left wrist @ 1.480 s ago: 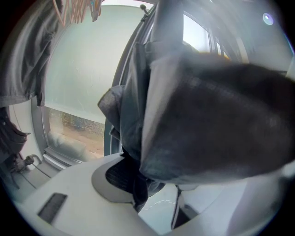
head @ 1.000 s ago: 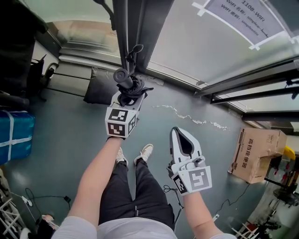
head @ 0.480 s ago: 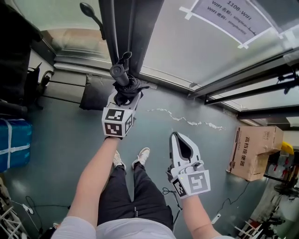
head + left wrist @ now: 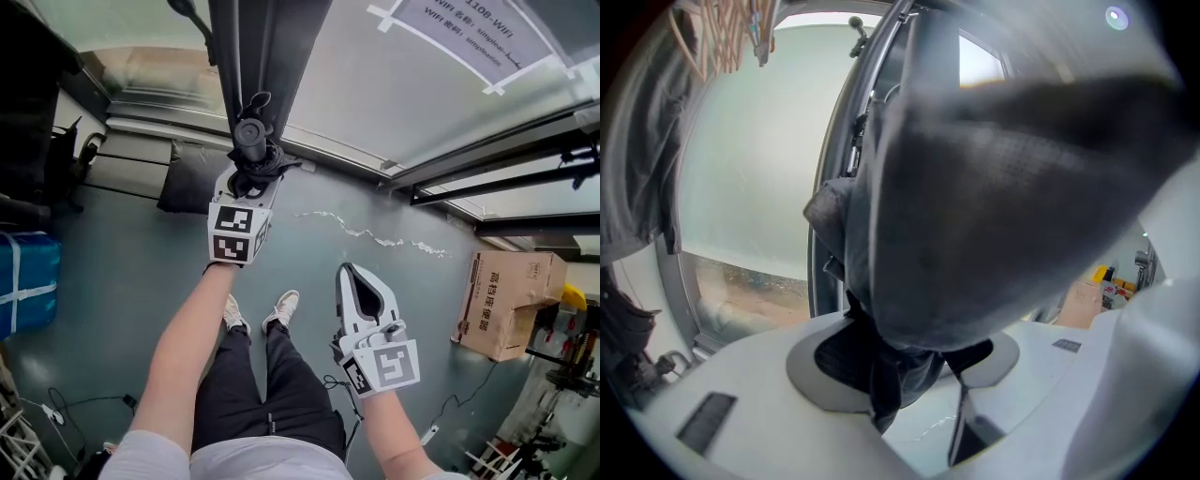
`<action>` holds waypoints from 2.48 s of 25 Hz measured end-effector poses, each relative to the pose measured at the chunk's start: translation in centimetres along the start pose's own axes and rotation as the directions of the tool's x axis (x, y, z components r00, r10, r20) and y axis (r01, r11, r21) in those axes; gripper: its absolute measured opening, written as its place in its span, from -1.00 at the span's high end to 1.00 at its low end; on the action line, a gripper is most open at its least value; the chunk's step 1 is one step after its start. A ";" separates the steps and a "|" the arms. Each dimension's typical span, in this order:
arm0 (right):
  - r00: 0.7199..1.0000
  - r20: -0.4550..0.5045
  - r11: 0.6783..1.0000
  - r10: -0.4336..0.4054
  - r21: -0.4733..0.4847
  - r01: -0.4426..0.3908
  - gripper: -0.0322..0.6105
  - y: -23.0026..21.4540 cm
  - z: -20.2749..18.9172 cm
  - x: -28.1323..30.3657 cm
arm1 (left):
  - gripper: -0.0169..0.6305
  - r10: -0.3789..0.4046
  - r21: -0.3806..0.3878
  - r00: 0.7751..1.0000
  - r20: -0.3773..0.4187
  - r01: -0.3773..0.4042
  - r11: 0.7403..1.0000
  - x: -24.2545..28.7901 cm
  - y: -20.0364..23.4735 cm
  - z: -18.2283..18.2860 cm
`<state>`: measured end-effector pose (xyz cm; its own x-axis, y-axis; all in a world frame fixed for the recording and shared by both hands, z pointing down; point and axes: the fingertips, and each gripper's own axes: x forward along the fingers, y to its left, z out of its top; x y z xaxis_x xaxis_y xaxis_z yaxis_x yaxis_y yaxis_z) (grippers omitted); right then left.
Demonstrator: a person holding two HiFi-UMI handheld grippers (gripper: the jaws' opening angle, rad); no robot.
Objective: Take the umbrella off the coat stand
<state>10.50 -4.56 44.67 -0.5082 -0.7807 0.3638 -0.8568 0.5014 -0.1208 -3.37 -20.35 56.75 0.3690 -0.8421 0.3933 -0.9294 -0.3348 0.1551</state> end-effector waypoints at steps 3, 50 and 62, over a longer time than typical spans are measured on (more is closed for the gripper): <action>1.000 0.002 1.000 -0.002 -0.004 0.002 0.85 0.0 0.2 0.0 | 0.22 0.019 0.030 1.000 0.020 -0.019 0.999 -0.1 0.5 0.8; 1.000 -0.025 0.994 0.000 -0.110 -0.003 0.85 1.2 4.4 -1.1 | 0.23 -0.010 -0.042 0.993 0.115 0.015 0.999 -0.6 -1.3 4.9; 1.000 0.008 0.989 -0.031 -0.146 0.031 0.85 -0.1 8.1 -1.8 | 0.23 -0.010 -0.050 0.997 0.078 0.014 0.999 -1.1 -1.3 4.9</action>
<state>10.77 -6.17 36.50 -0.4824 -0.7986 0.3600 -0.8503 0.5257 0.0267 -2.58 -21.06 51.65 0.3774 -0.8690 0.3200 -0.9230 -0.3251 0.2057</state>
